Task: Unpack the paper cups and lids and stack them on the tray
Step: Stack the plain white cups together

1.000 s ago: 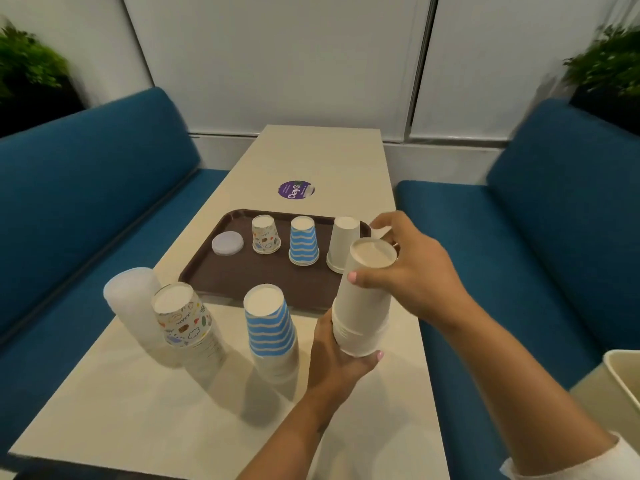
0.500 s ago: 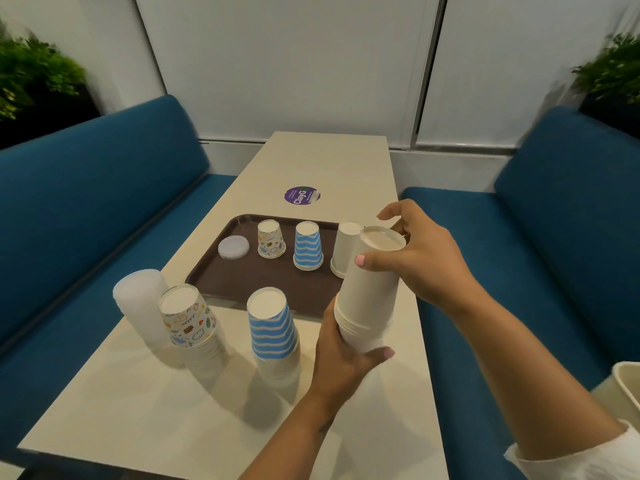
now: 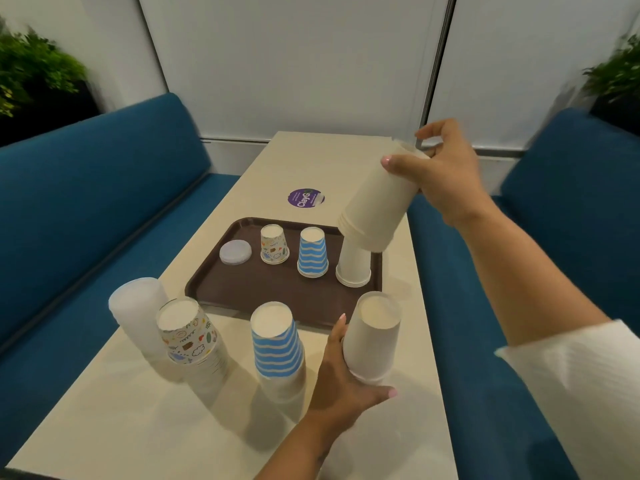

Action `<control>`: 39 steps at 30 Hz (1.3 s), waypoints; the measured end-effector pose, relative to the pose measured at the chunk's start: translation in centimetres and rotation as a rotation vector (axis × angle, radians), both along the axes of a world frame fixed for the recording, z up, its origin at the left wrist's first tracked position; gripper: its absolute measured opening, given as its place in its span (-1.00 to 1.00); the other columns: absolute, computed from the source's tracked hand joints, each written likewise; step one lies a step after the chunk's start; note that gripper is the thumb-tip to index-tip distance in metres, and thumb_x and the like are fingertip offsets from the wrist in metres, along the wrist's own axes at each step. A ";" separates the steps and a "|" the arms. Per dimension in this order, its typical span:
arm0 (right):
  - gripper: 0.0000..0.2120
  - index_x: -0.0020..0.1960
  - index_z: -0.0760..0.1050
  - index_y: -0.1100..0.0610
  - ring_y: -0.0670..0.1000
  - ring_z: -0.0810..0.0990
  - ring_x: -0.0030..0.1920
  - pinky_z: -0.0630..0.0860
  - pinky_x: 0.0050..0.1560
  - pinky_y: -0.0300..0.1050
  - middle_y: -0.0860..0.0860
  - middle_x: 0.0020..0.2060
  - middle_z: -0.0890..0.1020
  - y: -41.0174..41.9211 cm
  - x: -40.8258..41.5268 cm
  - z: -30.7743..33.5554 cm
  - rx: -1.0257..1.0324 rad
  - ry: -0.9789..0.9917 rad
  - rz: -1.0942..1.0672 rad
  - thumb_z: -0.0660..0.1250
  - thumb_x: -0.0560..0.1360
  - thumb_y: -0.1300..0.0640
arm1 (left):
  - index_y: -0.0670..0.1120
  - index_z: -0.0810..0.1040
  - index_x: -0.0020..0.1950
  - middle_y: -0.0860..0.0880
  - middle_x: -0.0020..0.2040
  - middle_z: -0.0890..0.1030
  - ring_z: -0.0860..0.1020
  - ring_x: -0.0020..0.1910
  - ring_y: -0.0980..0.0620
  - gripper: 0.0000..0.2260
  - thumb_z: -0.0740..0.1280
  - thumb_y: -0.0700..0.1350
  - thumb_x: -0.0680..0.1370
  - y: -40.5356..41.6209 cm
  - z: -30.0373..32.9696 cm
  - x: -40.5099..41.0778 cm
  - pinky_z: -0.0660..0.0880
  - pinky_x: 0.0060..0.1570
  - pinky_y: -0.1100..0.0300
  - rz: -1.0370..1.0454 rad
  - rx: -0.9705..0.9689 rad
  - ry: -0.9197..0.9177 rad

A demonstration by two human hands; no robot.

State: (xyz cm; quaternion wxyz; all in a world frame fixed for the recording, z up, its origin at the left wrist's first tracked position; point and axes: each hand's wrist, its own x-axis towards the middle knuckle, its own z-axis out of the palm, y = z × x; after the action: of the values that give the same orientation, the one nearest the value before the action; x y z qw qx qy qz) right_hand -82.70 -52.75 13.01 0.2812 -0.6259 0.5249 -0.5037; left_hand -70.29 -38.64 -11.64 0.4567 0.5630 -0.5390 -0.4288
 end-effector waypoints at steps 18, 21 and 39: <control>-0.41 0.29 0.29 0.06 0.10 0.49 0.00 0.42 -0.11 -0.07 0.09 0.15 0.52 -8.5 5.1 -9.8 0.072 0.447 -0.023 0.47 0.38 -0.04 | 0.19 0.07 0.39 0.25 0.32 0.34 0.31 0.26 0.43 0.00 0.62 -0.17 0.16 -0.6 -2.2 1.0 0.27 0.23 0.51 -0.072 0.084 -0.072; -0.38 0.31 0.28 0.09 0.17 0.53 0.07 0.38 -0.11 -0.09 0.13 0.16 0.53 -8.9 5.3 -12.8 0.142 0.496 0.027 0.48 0.37 -0.03 | 0.10 0.04 0.44 0.27 0.30 0.31 0.28 0.24 0.49 0.04 0.64 -0.19 0.17 -0.7 -2.2 1.1 0.25 0.17 0.57 -0.086 0.101 -0.058; -0.10 0.22 0.50 0.02 0.03 0.60 0.12 0.54 0.20 -0.01 0.03 0.11 0.63 0.6 -1.4 -10.1 0.443 -0.057 0.598 -0.08 0.25 -0.61 | 0.06 0.38 0.09 0.08 0.03 0.62 0.58 -0.04 0.23 -0.31 0.65 -0.08 0.08 -0.7 -1.5 -0.3 0.46 -0.13 0.44 0.143 0.123 -0.008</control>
State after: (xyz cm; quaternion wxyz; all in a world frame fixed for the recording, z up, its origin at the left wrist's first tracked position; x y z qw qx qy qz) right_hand -84.14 -52.15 2.87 0.5590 -0.6612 0.4072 -0.2908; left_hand -70.56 -39.37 -13.19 0.4486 0.6288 -0.4718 -0.4252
